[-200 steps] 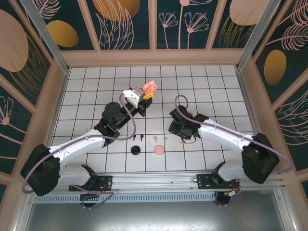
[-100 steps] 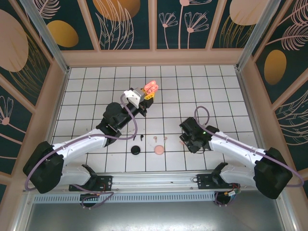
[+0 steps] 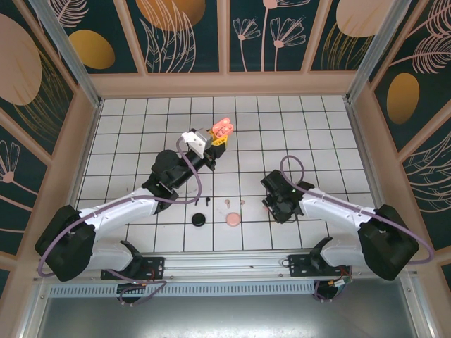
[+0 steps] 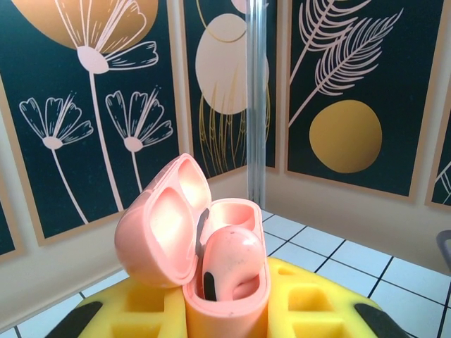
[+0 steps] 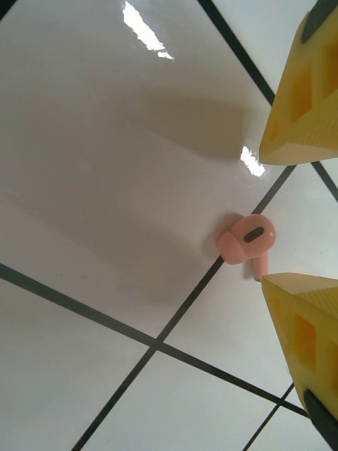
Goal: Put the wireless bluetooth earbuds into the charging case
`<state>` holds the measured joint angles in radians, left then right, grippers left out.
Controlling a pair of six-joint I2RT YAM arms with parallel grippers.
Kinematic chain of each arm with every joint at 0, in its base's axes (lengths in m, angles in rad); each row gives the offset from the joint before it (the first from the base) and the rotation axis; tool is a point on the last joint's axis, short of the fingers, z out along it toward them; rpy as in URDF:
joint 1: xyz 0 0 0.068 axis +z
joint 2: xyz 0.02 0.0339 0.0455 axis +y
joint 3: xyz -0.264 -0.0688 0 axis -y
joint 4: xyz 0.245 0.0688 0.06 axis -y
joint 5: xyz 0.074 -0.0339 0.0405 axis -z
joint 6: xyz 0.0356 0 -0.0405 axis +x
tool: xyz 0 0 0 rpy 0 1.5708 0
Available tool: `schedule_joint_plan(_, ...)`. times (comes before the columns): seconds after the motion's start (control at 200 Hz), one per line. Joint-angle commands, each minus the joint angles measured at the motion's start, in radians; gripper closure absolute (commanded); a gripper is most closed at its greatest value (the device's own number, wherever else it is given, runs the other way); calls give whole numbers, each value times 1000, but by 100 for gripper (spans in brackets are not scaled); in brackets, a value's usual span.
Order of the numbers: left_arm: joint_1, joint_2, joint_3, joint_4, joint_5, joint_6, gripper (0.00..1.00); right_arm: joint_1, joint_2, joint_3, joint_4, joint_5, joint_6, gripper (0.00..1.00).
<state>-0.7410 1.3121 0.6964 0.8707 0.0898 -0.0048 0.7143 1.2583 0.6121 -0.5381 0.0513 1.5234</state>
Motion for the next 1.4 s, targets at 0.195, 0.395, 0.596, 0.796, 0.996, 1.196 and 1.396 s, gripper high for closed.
schedule_joint_plan(0.195, -6, 11, 0, 46, 16, -10, 100, -25, 62, 11, 36, -29, -55, 57)
schedule_joint_plan(0.395, -6, 15, 0, 45, 18, -10, 100, -24, 81, 7, 57, -32, -65, 59)
schedule_joint_plan(0.596, -5, 17, 0, 45, 14, -9, 100, -24, 105, 16, 65, -33, -94, 65)
schedule_joint_plan(0.796, -6, 19, 2, 45, 16, -12, 100, -26, 145, 36, 70, -65, -160, 73)
schedule_joint_plan(0.996, -6, 14, 2, 41, 18, -12, 100, -34, 199, 120, 23, -64, -351, 78)
schedule_joint_plan(1.196, -5, 1, -1, 33, 16, -7, 100, -42, 249, 257, -77, -41, -644, 81)
schedule_joint_plan(1.396, -5, -7, -2, 28, 16, -7, 100, -33, 290, 354, -182, -19, -863, 83)
